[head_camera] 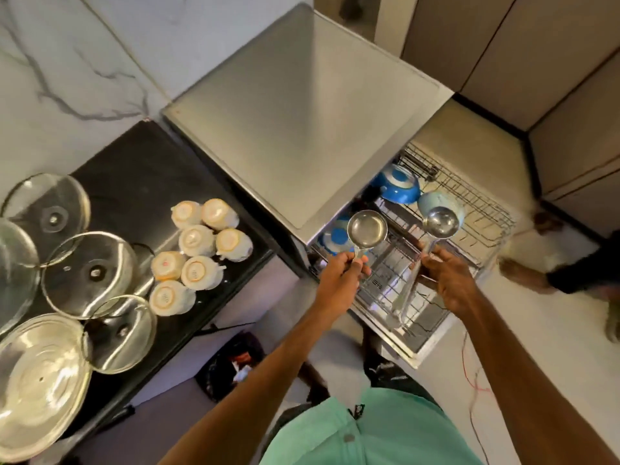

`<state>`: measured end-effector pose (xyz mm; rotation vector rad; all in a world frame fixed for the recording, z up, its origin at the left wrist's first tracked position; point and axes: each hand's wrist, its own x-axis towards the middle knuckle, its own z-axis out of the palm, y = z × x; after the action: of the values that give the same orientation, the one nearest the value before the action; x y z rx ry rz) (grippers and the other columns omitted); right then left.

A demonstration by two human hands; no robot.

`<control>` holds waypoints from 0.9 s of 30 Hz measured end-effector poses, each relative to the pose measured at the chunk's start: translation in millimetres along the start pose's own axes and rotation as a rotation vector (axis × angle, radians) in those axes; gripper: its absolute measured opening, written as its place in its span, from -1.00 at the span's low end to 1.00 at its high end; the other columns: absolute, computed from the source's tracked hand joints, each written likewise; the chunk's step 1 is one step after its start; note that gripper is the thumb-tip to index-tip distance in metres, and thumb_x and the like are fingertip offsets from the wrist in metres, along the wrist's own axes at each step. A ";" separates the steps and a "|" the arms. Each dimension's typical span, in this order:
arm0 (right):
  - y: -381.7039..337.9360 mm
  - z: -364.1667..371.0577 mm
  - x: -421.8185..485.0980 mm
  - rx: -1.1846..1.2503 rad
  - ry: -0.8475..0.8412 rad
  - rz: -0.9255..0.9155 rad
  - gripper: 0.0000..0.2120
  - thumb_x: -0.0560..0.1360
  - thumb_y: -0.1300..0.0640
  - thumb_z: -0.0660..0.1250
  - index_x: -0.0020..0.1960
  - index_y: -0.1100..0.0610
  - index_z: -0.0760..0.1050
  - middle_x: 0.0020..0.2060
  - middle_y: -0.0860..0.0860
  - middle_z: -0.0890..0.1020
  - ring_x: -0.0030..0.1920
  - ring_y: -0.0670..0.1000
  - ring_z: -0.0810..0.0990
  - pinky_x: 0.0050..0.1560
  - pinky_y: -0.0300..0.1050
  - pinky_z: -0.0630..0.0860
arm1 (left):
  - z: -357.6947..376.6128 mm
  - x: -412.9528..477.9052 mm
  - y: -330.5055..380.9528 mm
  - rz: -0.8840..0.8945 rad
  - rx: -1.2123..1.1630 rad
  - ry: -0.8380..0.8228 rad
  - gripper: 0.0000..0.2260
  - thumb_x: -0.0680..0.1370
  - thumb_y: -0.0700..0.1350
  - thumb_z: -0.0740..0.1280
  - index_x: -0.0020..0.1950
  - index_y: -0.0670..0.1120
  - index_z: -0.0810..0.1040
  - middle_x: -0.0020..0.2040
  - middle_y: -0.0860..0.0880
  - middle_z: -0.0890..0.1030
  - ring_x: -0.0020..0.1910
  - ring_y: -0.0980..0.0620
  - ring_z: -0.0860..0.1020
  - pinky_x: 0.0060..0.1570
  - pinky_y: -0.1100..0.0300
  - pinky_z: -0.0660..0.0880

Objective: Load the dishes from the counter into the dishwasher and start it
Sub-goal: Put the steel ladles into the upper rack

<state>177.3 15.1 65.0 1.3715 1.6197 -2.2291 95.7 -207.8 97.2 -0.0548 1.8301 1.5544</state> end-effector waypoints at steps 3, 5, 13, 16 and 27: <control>5.8 -34.6 49.0 -0.137 0.010 0.056 -0.72 0.58 0.29 0.33 0.26 0.17 0.59 -0.08 0.14 0.70 -0.03 0.15 0.66 0.01 0.11 0.61 | 35.6 30.7 -15.8 -0.058 0.058 0.041 -0.75 0.65 -0.06 0.27 0.02 -0.26 0.54 -0.24 0.08 0.61 -0.43 0.23 0.41 -0.36 0.25 0.32; 11.4 -57.1 92.2 -0.289 0.039 0.078 -0.74 0.55 0.32 0.34 0.22 0.20 0.62 -0.08 0.21 0.67 -0.14 0.12 0.62 -0.16 -0.01 0.57 | 55.4 52.2 -24.6 -0.075 0.080 0.078 -0.75 0.66 -0.05 0.28 -0.01 -0.25 0.54 -0.24 0.07 0.61 -0.43 0.28 0.44 -0.35 0.28 0.35; 53.1 -99.9 242.7 -0.909 0.114 -0.144 -0.61 0.60 -0.08 0.25 0.17 0.20 0.63 0.01 0.17 0.70 0.00 0.17 0.64 0.09 -0.04 0.51 | 98.1 129.1 -67.2 -0.090 0.074 0.204 -0.74 0.61 0.00 0.33 -0.03 -0.20 0.53 -0.31 -0.01 0.50 -0.35 0.07 0.40 -0.35 0.17 0.36; 68.1 -93.8 273.7 -0.958 0.061 -0.318 -0.67 0.62 0.01 0.33 0.21 0.23 0.64 -0.01 0.23 0.71 0.00 0.21 0.68 0.06 -0.11 0.46 | 108.5 150.4 -85.7 -0.093 0.082 0.240 -0.73 0.56 0.07 0.34 -0.05 -0.15 0.54 -0.32 0.02 0.48 -0.35 0.07 0.37 -0.34 0.13 0.34; 101.0 -69.7 325.8 -0.911 0.082 -0.601 -0.70 0.57 0.14 0.39 0.29 0.13 0.58 -0.01 0.18 0.69 -0.07 0.13 0.66 -0.03 0.06 0.64 | 130.5 198.3 -105.1 -0.119 0.049 0.186 -0.89 0.62 0.04 0.33 0.02 0.03 0.57 -0.13 -0.06 0.66 -0.22 0.10 0.58 -0.16 0.20 0.57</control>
<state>76.0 162.9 -233.5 0.7708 2.8128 -1.2065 62.0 -41.9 -99.7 -0.2893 1.9693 1.4616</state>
